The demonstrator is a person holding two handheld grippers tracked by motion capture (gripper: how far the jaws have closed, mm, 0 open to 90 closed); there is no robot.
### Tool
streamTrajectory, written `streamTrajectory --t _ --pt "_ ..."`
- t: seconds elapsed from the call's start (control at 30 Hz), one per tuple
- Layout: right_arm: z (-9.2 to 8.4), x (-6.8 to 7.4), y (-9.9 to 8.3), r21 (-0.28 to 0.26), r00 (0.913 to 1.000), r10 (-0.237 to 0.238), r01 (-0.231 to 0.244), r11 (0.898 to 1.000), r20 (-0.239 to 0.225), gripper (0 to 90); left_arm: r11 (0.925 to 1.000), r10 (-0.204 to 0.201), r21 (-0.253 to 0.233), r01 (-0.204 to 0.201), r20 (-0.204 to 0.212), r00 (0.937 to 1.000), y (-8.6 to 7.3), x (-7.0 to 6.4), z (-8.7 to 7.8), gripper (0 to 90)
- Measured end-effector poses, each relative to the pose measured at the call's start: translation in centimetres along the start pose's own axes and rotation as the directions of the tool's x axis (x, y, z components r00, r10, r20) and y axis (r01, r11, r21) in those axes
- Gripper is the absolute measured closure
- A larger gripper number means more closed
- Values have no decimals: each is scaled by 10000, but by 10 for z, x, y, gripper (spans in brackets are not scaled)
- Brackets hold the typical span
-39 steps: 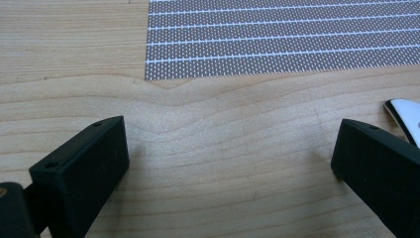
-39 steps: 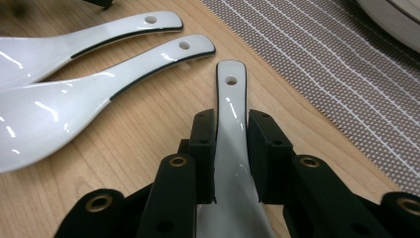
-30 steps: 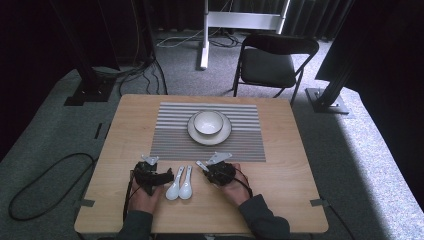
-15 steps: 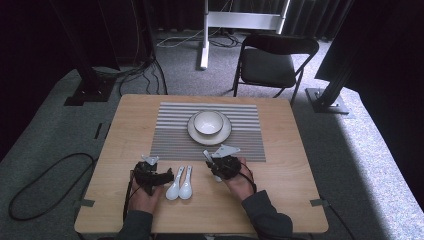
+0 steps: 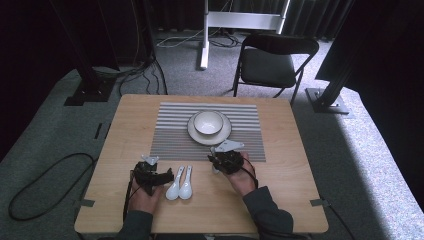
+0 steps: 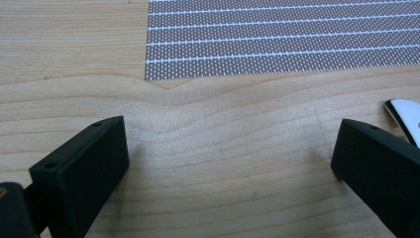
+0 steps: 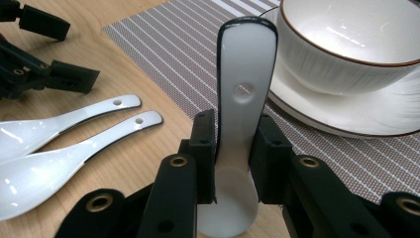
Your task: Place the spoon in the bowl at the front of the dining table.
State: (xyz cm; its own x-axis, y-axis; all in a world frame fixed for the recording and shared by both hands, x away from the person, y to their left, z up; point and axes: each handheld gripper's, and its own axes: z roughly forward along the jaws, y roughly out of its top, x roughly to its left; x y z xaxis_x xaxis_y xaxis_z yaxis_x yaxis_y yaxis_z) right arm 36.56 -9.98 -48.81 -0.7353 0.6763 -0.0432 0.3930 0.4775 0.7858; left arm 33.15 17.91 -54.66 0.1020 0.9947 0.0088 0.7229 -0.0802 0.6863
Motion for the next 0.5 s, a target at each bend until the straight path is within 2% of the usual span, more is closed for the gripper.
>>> streamTrajectory --t 0.5 --pt "-5 -12 8 -291 9997 136 -130 9995 196 742 10000 42 10 -42 -2 10000 0 0 0 17"
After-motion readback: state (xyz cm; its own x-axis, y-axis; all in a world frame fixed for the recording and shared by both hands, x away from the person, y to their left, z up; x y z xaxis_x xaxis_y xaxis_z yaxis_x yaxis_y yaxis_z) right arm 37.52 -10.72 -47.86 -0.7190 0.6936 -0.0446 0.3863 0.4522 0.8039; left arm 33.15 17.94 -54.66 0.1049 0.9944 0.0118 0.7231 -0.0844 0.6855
